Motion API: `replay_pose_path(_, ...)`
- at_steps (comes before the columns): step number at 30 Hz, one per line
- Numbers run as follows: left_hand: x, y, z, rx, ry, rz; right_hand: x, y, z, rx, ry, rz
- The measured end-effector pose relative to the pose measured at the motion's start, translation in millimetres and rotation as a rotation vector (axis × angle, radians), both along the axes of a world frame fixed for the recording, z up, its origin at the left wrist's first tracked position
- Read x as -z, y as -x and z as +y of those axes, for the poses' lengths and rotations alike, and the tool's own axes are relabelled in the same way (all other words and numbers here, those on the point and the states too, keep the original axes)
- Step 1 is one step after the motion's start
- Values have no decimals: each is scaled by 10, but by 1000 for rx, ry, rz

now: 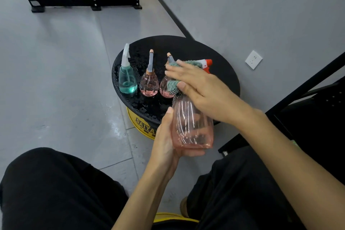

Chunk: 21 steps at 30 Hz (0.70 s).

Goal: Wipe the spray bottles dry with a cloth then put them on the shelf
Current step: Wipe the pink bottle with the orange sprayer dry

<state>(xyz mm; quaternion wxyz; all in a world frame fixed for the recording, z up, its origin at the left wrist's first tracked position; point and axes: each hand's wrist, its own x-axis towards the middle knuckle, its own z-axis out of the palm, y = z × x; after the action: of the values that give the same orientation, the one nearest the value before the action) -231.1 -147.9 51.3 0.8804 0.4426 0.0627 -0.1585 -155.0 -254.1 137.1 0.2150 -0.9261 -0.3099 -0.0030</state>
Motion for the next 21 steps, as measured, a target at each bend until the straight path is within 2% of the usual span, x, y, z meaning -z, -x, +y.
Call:
replay_pose_path(3, -3, 8, -9, 6, -3, 9, -31, -171, -66, 79, 88, -34)
replay_pose_path(7, 11, 13, -20, 26, -2, 2, -24, -261, -101, 171, 23, -47)
replay_pose_path(14, -29, 11, -16, 31, 139, -1, -5, -49, -118, 0, 28, -10)
replay_pose_path(21, -20, 11, -11, 62, 121, -5, 25, -353, -284, 208, -18, -84)
